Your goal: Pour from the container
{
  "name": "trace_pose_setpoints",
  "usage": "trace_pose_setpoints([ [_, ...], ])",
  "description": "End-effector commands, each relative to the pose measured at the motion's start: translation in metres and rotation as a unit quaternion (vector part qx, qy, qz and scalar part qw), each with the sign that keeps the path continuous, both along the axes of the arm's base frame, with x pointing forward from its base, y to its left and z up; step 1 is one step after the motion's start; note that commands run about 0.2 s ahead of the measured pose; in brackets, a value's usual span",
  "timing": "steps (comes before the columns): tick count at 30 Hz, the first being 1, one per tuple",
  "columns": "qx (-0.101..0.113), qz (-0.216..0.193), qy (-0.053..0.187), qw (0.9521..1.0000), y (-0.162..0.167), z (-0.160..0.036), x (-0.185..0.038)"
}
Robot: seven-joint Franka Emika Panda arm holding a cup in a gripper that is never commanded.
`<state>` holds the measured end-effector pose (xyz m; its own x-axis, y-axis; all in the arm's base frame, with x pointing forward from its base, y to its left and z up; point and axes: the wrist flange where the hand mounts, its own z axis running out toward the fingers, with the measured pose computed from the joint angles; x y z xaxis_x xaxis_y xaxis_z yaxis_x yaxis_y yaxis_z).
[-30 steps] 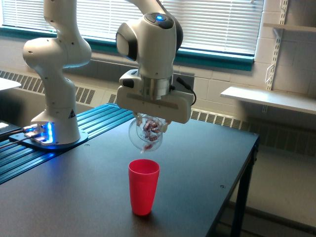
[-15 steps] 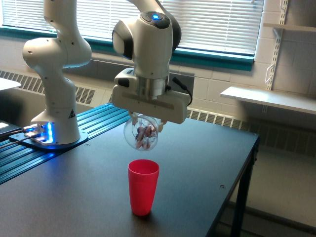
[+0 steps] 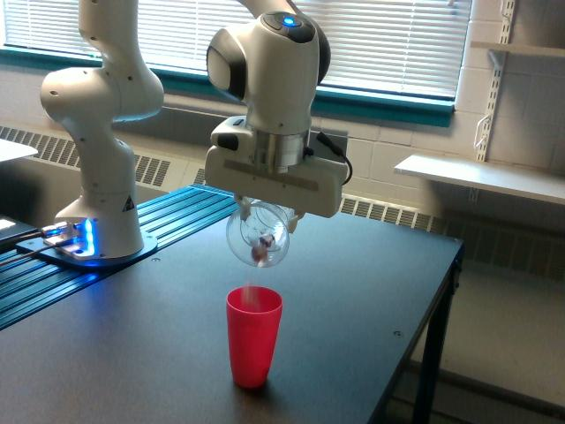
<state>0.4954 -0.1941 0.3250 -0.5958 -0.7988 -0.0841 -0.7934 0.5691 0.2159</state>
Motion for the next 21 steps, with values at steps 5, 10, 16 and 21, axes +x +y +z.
trace_pose_setpoints([
  [5, 0.008, 0.0, 0.011, 0.9999, 0.0093, -0.0064, -0.0006],
  [10, 0.0, 0.005, 0.002, 1.0, 0.0125, -0.0041, 0.0033],
  [16, -0.015, 0.008, 0.0, 0.9999, 0.0115, -0.0022, 0.0048],
  [21, -0.022, 0.008, -0.001, 0.9997, 0.0102, -0.0013, 0.0047],
])
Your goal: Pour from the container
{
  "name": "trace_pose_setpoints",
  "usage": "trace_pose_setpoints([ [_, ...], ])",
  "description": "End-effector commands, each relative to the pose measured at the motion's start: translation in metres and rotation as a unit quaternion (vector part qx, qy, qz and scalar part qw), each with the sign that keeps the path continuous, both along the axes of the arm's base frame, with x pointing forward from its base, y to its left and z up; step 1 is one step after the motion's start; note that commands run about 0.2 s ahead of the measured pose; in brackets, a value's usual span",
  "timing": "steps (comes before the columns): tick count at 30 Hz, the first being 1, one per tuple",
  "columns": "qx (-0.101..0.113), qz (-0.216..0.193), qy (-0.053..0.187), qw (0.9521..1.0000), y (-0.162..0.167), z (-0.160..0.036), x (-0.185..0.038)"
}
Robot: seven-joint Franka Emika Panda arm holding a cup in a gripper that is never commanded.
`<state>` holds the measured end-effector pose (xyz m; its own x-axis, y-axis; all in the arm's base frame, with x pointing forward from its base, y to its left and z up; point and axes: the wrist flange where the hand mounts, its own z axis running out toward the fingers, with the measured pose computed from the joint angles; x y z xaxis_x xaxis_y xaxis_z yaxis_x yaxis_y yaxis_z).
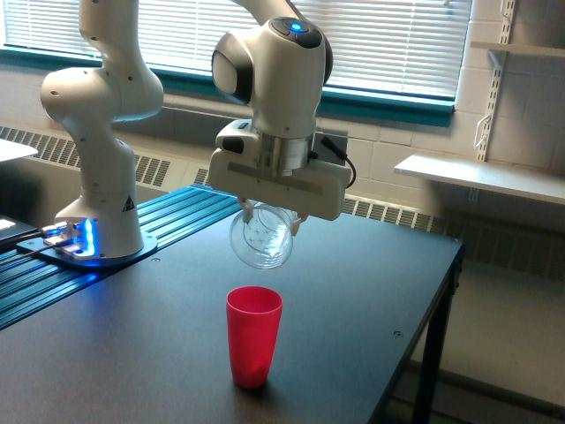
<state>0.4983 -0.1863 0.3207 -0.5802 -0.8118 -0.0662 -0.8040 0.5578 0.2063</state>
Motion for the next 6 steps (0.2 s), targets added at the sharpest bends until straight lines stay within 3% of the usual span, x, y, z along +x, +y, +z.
trace_pose_setpoints([
  [1, -0.016, 0.002, -0.001, 0.9999, 0.0029, 0.0037, 0.002],
  [6, -0.024, -0.001, 0.001, 0.9997, 0.0021, 0.0057, 0.001],
])
